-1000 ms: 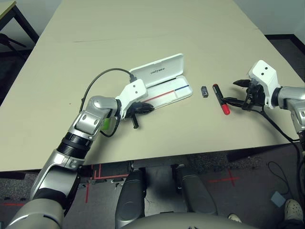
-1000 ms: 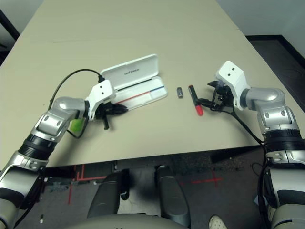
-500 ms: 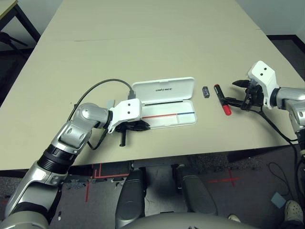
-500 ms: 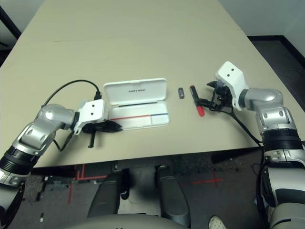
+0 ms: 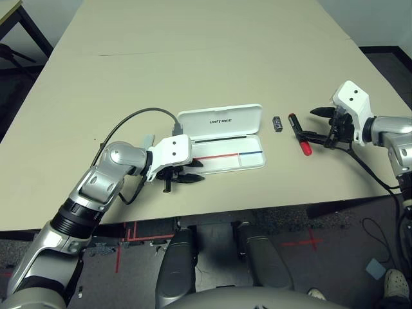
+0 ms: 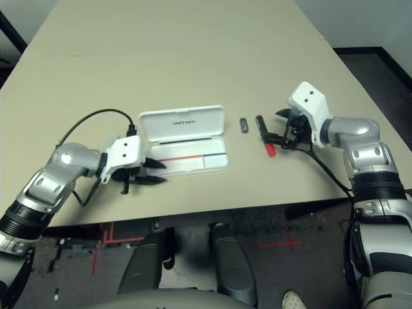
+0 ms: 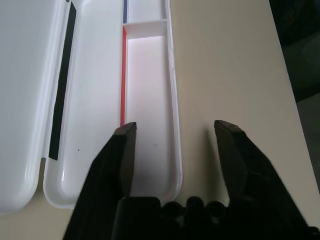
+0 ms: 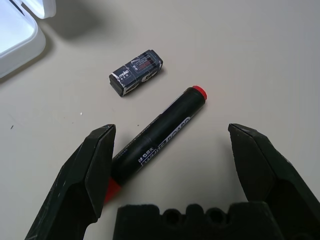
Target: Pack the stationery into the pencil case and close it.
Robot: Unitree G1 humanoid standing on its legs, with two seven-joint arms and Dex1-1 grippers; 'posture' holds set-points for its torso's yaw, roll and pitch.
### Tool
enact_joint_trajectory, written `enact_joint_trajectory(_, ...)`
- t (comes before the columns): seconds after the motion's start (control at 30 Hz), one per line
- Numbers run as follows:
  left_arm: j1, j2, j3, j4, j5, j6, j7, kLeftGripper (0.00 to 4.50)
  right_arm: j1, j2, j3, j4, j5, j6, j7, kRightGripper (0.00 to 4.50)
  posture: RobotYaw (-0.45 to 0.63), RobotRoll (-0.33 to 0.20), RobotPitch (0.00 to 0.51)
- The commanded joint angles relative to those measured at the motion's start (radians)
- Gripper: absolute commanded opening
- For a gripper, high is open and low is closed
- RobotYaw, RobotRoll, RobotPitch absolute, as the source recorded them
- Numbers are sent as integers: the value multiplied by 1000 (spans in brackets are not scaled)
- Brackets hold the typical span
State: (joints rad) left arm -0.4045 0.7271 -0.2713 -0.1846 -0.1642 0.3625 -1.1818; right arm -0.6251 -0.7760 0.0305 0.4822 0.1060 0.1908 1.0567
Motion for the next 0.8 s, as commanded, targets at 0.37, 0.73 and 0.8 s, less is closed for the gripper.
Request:
enact_joint_trajectory(0.37, 54, 94, 141, -157, -111, 68, 10, 4493, -15, 24, -80, -78, 37, 169, -127, 4500, -38, 0, 213)
enact_joint_trajectory(0.73, 44, 133, 173, -158, -117, 72, 16, 4493, -48, 69, -150, -367, 77, 823, -435, 4500, -43, 0, 226)
enact_joint_trajectory(0.8, 44, 129, 167, -157, -113, 70, 19, 4493, -62, 103, -157, -399, 83, 915, -490, 4500, -45, 0, 226)
